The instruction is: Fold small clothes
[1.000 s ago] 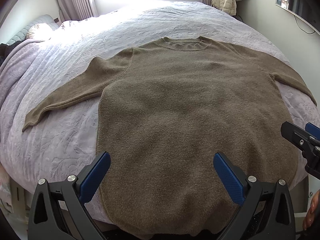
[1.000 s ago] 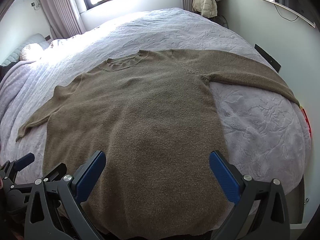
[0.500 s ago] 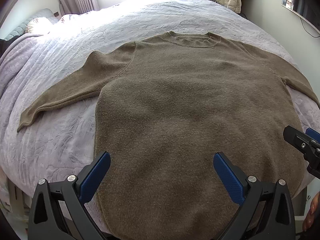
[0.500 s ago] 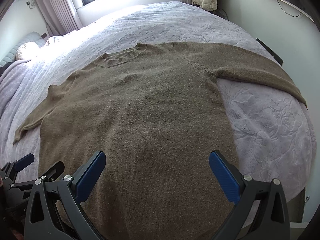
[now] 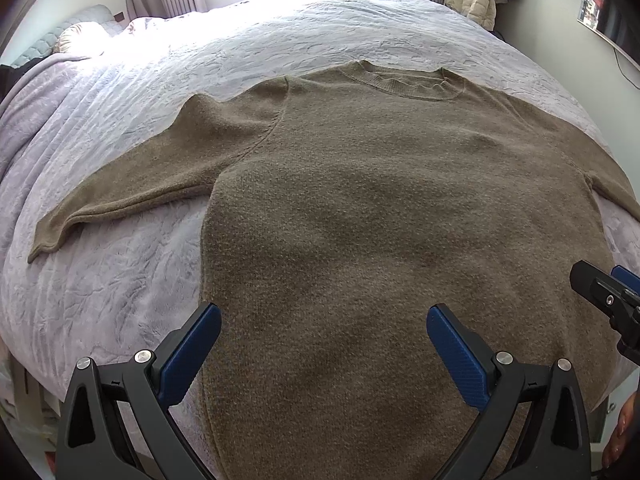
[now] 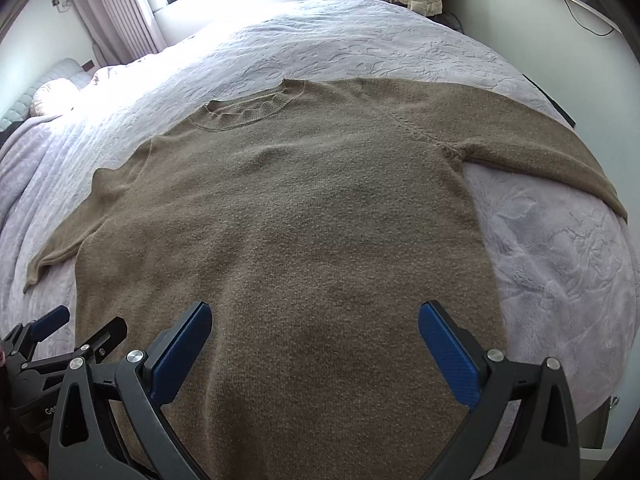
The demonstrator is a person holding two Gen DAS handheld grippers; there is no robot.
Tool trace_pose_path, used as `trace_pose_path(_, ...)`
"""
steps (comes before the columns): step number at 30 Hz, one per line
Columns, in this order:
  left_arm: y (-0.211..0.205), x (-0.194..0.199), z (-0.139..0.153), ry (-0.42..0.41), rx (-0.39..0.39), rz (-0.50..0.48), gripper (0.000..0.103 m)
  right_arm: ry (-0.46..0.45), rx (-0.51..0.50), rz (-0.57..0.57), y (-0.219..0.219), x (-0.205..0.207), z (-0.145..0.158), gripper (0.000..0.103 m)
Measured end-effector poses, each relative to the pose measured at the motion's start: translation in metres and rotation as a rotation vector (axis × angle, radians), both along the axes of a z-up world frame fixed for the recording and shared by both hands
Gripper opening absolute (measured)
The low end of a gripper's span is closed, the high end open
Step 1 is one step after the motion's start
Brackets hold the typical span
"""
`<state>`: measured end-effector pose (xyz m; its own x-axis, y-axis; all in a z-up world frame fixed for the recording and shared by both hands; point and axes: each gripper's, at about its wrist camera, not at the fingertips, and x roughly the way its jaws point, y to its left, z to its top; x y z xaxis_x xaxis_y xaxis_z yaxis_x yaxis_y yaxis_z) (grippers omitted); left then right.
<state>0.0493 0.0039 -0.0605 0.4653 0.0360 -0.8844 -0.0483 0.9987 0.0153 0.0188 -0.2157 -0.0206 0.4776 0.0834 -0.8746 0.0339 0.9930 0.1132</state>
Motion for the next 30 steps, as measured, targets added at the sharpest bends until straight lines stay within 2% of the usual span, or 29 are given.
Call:
trace_pose_path(10, 0.024, 0.012, -0.007, 0.006, -0.030, 0.037, 0.103, 0.008, -0.004, 0.028, 0.014, 0.010, -0.005, 0.103)
trace_pose_path(13, 0.038, 0.017, -0.008, -0.001, -0.084, 0.040, 0.103, -0.004, -0.010, 0.048, 0.021, 0.011, -0.006, 0.103)
trace_pose_path(16, 0.066, 0.022, -0.007, -0.045, -0.138, 0.078, 0.103, -0.014, -0.031, 0.088, 0.030, 0.011, -0.006, 0.103)
trace_pose_path(20, 0.137, 0.029, -0.009, -0.112, -0.223, 0.228, 0.103, -0.012, -0.030, 0.120, 0.040, 0.011, -0.005, 0.103)
trace_pose_path(25, 0.231, 0.030, -0.023, -0.144, -0.327, 0.454, 0.103, -0.009, -0.008, 0.130, 0.049, 0.011, -0.004, 0.103)
trace_pose_path(30, 0.296, 0.037, -0.039, -0.187, -0.424, 0.581, 0.103, -0.005, -0.013, 0.158, 0.064, 0.012, -0.005, 0.103)
